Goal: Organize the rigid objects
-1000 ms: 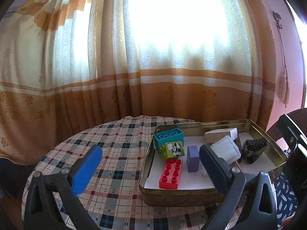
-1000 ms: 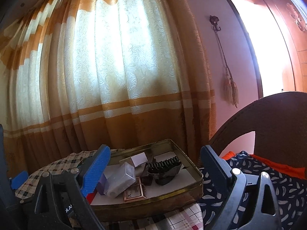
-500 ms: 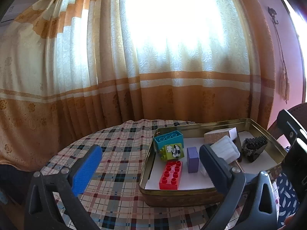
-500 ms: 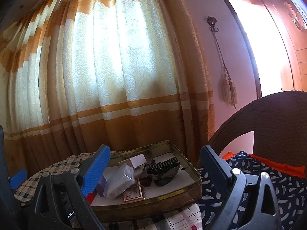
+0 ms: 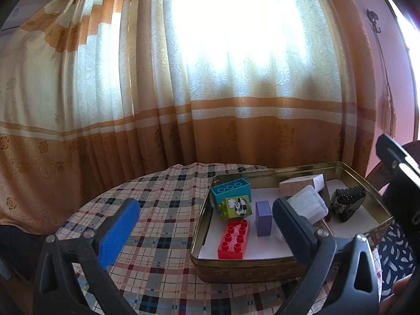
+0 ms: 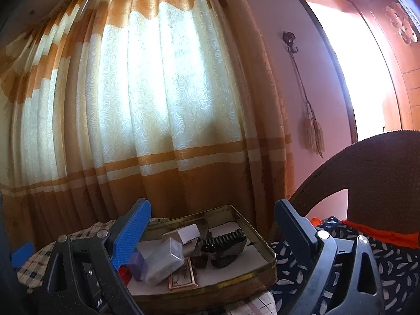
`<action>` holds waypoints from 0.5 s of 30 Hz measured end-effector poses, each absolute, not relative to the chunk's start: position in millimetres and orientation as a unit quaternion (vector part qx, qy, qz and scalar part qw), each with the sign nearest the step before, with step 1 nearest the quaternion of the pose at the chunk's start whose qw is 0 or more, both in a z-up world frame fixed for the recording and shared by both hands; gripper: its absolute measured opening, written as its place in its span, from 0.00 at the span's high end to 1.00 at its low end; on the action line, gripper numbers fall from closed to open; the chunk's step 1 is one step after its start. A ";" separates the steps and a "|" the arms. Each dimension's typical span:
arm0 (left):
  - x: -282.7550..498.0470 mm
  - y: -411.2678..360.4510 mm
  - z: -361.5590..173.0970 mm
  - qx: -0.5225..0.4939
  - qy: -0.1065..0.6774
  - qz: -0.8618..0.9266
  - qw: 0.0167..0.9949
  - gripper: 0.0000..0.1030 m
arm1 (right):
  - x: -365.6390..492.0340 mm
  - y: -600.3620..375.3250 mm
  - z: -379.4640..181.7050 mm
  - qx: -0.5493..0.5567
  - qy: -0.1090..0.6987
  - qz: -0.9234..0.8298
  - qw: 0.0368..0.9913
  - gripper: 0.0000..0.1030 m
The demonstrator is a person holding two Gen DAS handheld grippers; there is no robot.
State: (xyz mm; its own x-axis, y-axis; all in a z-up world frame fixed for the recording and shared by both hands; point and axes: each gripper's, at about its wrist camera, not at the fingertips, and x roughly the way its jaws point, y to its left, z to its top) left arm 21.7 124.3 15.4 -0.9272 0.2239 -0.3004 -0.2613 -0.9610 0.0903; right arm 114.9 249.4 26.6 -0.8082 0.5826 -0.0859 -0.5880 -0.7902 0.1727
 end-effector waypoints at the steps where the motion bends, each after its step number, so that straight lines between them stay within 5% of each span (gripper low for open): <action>1: 22.0 124.7 15.5 -0.145 0.066 0.979 0.124 0.00 | 114.9 249.4 26.6 -0.015 0.096 0.946 0.310 0.06; 15: 26.7 124.9 17.2 -0.131 0.070 0.982 0.116 0.00 | 121.7 251.6 25.7 -0.014 0.107 0.942 0.319 0.06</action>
